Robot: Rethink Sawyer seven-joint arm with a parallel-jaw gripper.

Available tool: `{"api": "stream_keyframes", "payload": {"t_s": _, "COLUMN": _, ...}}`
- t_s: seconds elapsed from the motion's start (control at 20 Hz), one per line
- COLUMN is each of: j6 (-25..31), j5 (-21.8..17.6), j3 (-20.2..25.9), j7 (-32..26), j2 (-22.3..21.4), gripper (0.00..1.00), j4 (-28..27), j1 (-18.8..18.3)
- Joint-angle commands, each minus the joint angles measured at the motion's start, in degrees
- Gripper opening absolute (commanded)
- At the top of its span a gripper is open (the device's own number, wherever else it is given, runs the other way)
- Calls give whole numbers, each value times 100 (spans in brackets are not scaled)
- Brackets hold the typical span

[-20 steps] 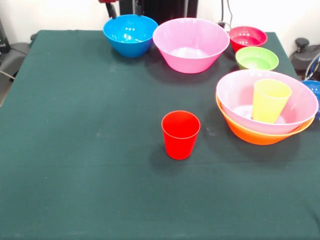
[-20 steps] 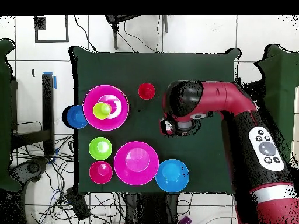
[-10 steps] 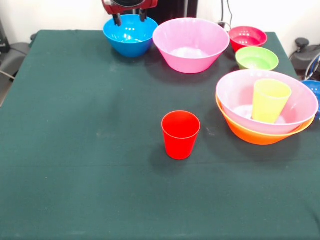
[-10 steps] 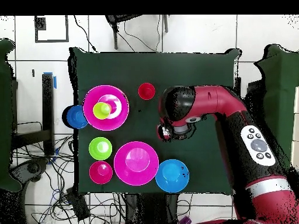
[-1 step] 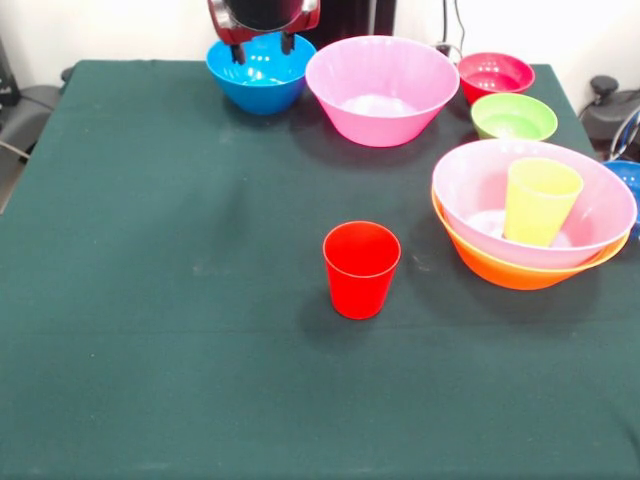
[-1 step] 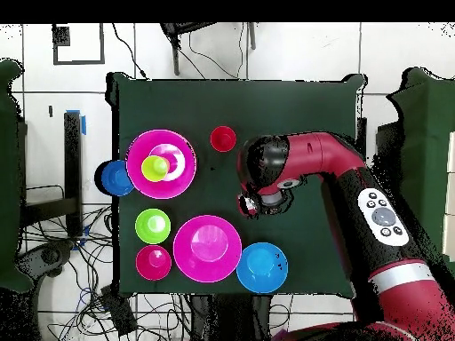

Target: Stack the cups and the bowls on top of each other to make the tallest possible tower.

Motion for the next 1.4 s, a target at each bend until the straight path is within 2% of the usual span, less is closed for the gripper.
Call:
{"api": "stream_keyframes", "payload": {"t_s": 0.05, "j6": 138, "j5": -676, "j3": 271, "j7": -2409, "j2": 261, "gripper": 100, "j4": 118, "j1": -90}}
{"api": "stream_keyframes", "payload": {"t_s": 0.4, "j6": -11, "j5": -864, "j3": 221, "j7": -2607, "j2": 330, "gripper": 100, "j4": 183, "j1": -228}}
{"api": "stream_keyframes", "payload": {"t_s": 0.85, "j6": -27, "j5": -831, "j3": 297, "j7": -2798, "j2": 325, "gripper": 100, "j4": 255, "j1": -400}}
{"api": "stream_keyframes", "payload": {"t_s": 1.4, "j6": -607, "j5": -1018, "j3": 244, "j7": -2585, "j2": 789, "gripper": 100, "j4": 157, "j1": -528}}
